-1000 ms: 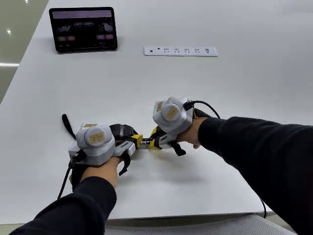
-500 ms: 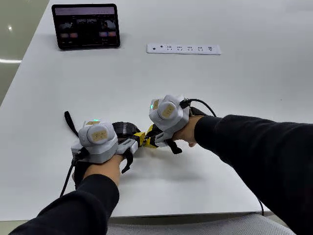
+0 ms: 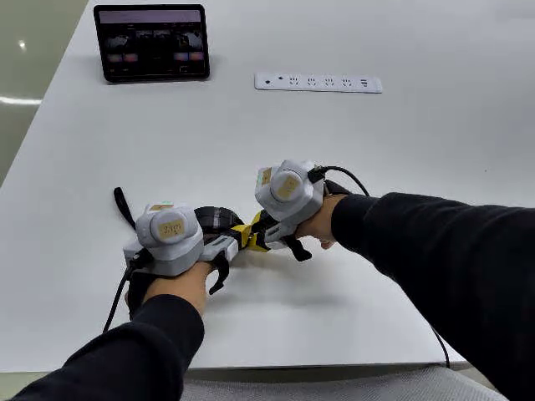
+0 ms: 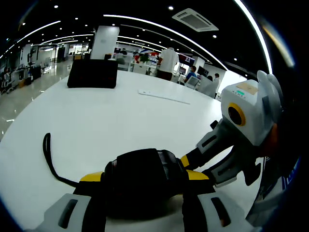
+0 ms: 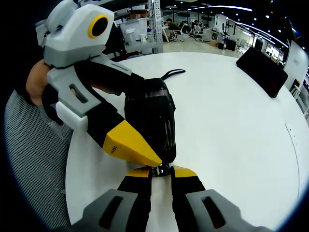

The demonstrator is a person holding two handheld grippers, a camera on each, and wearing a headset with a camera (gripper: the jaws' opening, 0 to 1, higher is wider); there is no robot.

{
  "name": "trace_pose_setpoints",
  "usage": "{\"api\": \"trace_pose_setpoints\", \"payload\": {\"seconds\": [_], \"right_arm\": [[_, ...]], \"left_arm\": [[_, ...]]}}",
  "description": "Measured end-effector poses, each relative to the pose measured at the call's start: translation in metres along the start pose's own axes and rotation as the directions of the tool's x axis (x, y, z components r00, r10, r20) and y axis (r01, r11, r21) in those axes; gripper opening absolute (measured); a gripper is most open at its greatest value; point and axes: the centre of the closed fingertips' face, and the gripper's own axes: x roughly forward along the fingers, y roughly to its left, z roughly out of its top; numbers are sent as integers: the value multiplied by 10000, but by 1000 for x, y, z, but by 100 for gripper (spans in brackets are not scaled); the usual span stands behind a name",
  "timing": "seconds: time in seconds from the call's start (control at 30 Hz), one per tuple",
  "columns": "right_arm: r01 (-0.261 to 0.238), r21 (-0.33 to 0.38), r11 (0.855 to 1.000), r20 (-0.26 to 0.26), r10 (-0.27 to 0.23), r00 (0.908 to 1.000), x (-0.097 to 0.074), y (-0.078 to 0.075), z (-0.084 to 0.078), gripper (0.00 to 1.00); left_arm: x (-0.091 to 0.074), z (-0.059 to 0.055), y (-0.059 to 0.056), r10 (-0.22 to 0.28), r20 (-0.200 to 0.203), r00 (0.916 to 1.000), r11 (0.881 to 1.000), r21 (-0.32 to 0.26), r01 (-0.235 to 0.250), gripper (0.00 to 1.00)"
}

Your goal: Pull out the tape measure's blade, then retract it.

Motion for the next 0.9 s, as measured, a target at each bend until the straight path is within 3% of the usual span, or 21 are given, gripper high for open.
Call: {"api": "trace_pose_setpoints", "payload": {"seconds": [0.9], "right_arm": [[111,-73,9999,-241,-113,9996,0,0,0,12]], "left_arm": [[0,0,-1,14,-19,10000,9999,162,-14,60]]}}
